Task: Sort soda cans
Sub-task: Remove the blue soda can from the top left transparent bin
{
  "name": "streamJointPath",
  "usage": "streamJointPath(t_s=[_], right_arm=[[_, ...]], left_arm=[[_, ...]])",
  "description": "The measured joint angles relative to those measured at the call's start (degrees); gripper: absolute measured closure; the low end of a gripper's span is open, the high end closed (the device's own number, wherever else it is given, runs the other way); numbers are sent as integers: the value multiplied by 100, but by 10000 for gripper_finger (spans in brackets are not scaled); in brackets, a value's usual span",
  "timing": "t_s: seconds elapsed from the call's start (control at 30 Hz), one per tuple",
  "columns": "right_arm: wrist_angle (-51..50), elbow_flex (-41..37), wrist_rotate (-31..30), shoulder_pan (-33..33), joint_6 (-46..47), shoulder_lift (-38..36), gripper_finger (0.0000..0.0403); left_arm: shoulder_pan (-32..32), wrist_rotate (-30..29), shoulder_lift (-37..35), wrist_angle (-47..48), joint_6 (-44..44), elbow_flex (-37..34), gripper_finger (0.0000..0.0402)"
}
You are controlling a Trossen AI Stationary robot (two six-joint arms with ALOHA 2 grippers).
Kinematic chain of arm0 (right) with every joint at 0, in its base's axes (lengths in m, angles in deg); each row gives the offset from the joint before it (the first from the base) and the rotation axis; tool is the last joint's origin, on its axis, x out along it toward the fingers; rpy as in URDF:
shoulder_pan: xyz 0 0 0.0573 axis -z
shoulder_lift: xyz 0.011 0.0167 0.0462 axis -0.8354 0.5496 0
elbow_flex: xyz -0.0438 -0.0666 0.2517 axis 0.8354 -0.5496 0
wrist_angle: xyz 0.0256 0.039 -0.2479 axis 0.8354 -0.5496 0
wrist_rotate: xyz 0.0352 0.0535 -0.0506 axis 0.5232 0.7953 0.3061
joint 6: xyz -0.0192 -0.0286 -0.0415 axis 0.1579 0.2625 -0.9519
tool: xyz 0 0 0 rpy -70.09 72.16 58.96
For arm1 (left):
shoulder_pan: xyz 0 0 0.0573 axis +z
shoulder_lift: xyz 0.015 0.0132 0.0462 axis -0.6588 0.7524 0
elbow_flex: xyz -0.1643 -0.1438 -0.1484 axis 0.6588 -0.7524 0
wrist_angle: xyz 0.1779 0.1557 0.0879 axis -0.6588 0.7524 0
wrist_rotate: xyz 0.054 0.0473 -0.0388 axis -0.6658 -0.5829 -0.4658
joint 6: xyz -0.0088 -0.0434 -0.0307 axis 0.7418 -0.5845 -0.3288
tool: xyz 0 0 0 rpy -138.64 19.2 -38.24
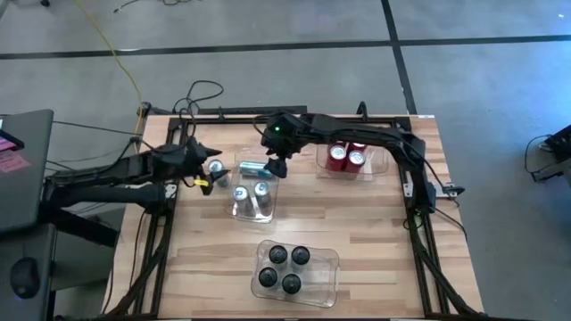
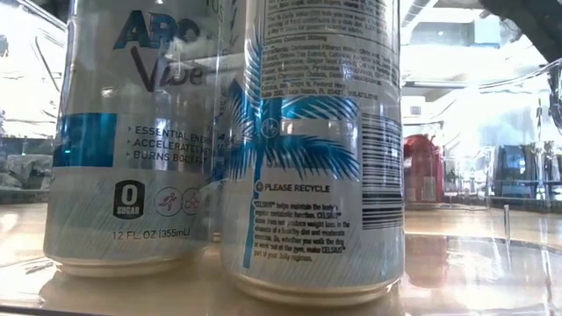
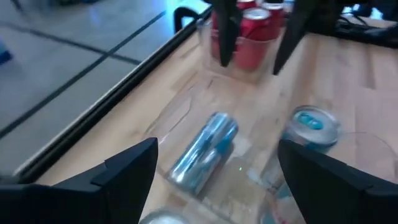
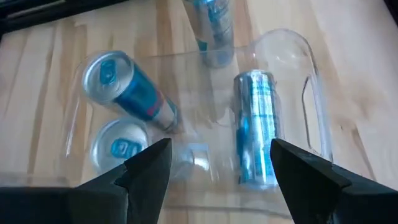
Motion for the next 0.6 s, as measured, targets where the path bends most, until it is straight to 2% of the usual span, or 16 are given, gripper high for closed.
streamJointPath(t_s=[0.17, 0.37, 0.47, 0.6], right_arm=[[-304, -1, -100, -140, 7, -147, 112], [-927, -14, -1253, -412, 50, -357, 112], [-955, -188, -1694, -510, 112, -778, 112], [-804, -810, -2090, -604, 334, -1684, 112]], left_arm=[[-200, -40, 217, -562, 397, 0, 73], [-325, -67, 257, -856, 661, 0, 73], [-328, -73, 229, -906, 695, 0, 73], [-328, -75, 214, -895, 705, 0, 73]])
